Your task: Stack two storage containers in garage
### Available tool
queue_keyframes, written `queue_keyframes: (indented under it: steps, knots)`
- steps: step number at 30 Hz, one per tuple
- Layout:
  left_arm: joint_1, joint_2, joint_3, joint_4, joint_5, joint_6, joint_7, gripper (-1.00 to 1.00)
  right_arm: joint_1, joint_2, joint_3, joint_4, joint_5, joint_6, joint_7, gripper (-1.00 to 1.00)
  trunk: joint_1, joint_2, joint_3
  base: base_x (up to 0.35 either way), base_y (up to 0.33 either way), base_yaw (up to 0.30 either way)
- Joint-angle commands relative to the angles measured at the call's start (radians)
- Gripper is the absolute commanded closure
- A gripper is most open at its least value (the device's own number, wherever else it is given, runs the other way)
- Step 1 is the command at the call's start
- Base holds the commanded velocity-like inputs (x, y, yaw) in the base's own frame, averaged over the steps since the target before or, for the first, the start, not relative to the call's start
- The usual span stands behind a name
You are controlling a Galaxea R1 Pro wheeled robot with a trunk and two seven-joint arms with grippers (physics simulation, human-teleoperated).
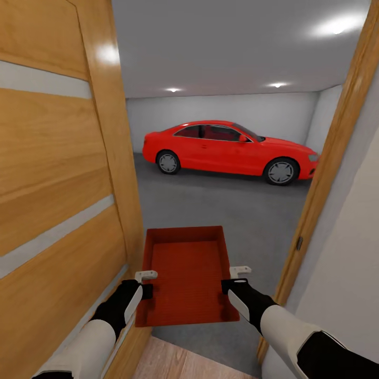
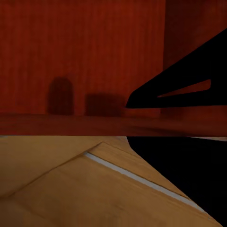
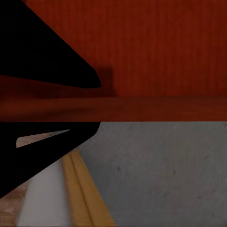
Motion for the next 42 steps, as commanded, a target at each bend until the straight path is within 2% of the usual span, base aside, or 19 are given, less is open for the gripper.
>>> queue_keyframes:
  steps: [1,7,22,42]
  knots:
    - [0.000,0.000,0.004,0.000,-0.007,0.008,0.009,1.00,-0.002,-0.003,-0.019,-0.004,0.033,0.007,-0.037,1.00,0.001,-0.002,-0.002,0.168,0.172,0.000]
    - [0.000,0.000,0.004,0.000,-0.008,0.008,0.009,1.00,-0.002,-0.003,-0.020,-0.004,0.033,0.008,-0.037,1.00,0.001,-0.002,-0.002,0.147,0.132,-0.074]
    - [0.000,0.000,0.004,0.000,-0.008,0.008,0.009,1.00,-0.002,-0.003,-0.020,-0.004,0.033,0.007,-0.037,1.00,0.001,-0.002,-0.002,0.009,0.006,-0.224]
    - [0.000,0.000,0.004,0.000,-0.008,0.008,0.009,1.00,-0.002,-0.003,-0.020,-0.004,0.033,0.008,-0.037,1.00,0.001,-0.002,-0.002,0.121,0.109,-0.030]
